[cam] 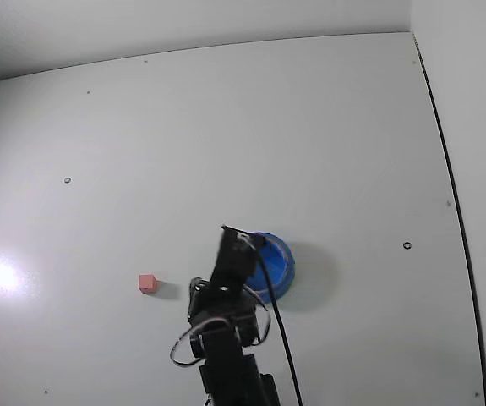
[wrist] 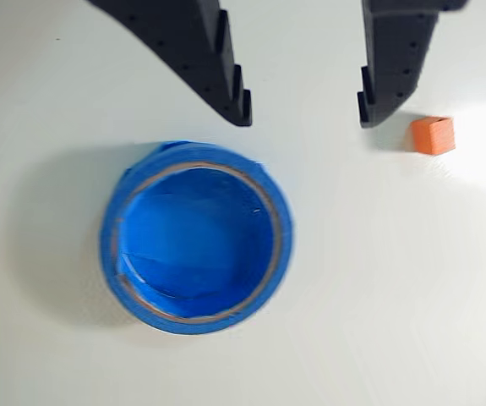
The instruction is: Grasp a block and put it in the bin.
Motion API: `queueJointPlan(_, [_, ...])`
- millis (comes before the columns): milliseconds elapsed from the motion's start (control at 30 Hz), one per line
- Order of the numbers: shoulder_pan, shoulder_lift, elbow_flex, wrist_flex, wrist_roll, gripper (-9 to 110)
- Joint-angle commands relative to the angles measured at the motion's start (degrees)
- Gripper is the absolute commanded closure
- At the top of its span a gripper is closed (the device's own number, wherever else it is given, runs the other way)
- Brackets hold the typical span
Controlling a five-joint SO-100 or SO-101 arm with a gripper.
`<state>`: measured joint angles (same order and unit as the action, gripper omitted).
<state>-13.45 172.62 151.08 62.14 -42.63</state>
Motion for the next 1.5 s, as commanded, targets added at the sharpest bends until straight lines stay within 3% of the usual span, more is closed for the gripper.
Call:
queueJointPlan(0, [-8.88,-19.6,-17.4,0.09,1.76,83])
queueJointPlan(267, [-17.58,-46.05,-37.0,0.09,5.71,82])
queueJointPlan(467, [-19.34,-56.6,-45.62,0.09,5.36,82])
queueJointPlan(900, [-19.34,-62.93,-48.6,-0.7,5.27,68])
queueJointPlan(1467, [-19.42,-75.23,-48.78,-1.67,4.75,67])
